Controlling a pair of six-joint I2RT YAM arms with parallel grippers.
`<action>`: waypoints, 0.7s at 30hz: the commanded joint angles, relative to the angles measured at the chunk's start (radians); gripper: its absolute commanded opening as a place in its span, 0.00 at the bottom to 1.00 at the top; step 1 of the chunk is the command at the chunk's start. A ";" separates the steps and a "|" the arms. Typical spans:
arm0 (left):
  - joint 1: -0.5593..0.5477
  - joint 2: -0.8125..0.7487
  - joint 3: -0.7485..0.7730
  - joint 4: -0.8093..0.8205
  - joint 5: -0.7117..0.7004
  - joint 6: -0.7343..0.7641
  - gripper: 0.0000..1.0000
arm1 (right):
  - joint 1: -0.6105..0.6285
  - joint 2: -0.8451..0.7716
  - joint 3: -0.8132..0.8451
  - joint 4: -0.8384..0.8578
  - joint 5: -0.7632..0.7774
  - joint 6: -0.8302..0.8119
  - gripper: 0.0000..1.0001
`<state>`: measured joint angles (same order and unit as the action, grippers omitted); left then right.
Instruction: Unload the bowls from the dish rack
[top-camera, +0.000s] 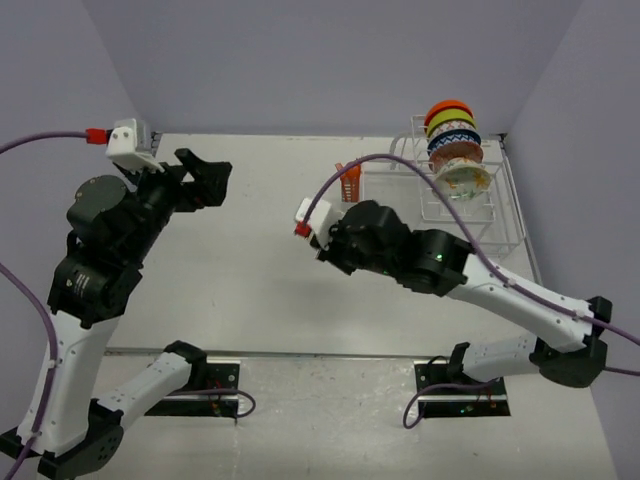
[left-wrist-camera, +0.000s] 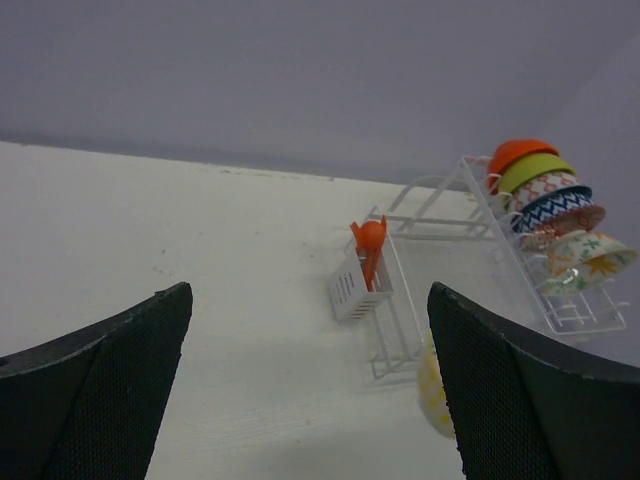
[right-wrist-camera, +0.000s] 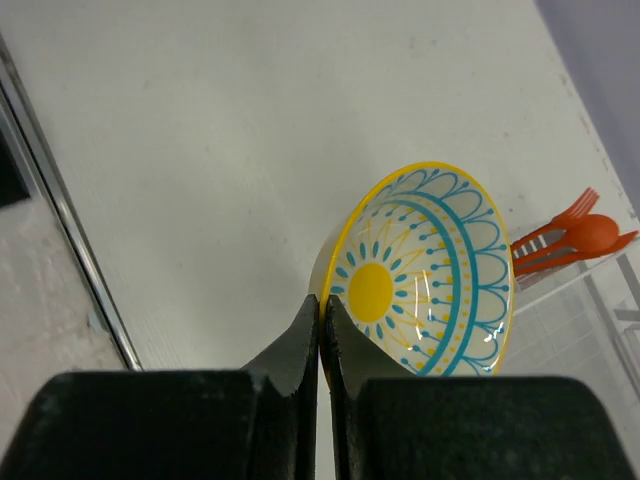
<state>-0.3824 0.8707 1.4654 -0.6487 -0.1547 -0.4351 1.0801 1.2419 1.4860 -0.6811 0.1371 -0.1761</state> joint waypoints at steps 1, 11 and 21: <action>0.007 0.091 -0.029 -0.060 0.265 -0.016 1.00 | 0.075 0.017 -0.024 0.026 0.154 -0.221 0.00; 0.005 0.088 -0.407 0.176 0.559 -0.160 1.00 | 0.115 0.025 -0.096 0.110 0.104 -0.247 0.00; 0.005 0.057 -0.471 0.288 0.508 -0.324 1.00 | 0.136 0.085 -0.072 0.092 0.136 -0.240 0.00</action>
<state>-0.3817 0.9707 1.0000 -0.4374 0.3851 -0.6914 1.2049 1.3125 1.3846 -0.6426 0.2276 -0.3893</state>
